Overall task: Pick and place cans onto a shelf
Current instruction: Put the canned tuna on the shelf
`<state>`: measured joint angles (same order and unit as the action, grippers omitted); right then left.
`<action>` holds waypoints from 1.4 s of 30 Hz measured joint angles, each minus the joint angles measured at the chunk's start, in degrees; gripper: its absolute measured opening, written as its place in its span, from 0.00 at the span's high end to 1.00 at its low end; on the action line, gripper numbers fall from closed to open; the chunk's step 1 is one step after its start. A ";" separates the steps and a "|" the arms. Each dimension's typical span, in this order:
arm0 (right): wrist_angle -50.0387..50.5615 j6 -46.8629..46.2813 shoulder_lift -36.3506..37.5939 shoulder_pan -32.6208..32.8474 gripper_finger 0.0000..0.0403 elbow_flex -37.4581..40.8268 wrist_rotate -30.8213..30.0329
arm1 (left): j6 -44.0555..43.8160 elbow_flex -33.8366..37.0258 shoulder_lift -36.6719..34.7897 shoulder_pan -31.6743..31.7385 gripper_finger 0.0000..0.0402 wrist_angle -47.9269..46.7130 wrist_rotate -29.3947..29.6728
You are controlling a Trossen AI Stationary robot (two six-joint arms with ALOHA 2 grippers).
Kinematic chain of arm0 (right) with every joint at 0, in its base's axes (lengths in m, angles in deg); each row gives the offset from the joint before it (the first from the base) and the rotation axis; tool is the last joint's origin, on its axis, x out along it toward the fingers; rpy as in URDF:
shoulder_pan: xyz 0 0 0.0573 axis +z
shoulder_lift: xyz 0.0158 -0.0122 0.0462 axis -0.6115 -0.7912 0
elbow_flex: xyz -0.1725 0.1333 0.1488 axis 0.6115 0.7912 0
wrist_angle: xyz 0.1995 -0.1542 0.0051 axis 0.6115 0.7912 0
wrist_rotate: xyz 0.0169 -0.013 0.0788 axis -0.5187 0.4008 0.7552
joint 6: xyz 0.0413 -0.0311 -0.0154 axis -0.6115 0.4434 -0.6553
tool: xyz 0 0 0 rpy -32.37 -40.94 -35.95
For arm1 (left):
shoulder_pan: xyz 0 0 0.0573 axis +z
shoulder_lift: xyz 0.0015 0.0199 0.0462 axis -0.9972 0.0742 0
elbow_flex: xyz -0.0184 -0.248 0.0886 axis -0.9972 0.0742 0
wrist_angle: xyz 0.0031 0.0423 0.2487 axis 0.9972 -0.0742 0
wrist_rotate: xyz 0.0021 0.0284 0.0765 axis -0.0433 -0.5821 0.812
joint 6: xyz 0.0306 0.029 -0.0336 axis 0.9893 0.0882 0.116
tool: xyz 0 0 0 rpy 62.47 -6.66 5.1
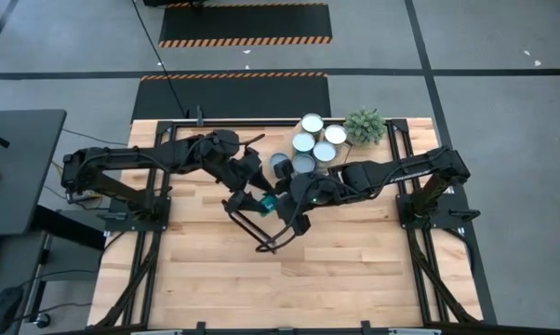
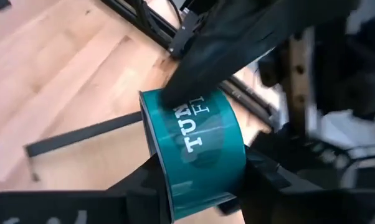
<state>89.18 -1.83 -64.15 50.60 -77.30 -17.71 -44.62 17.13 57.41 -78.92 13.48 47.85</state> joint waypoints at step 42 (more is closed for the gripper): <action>-8.91 -75.56 6.15 -18.94 0.66 0.01 29.67 | 46.56 0.00 -9.37 -5.57 0.03 -0.44 42.44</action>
<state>80.27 -77.39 -58.00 31.67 -77.29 11.96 1.93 17.13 48.04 -84.49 13.04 90.29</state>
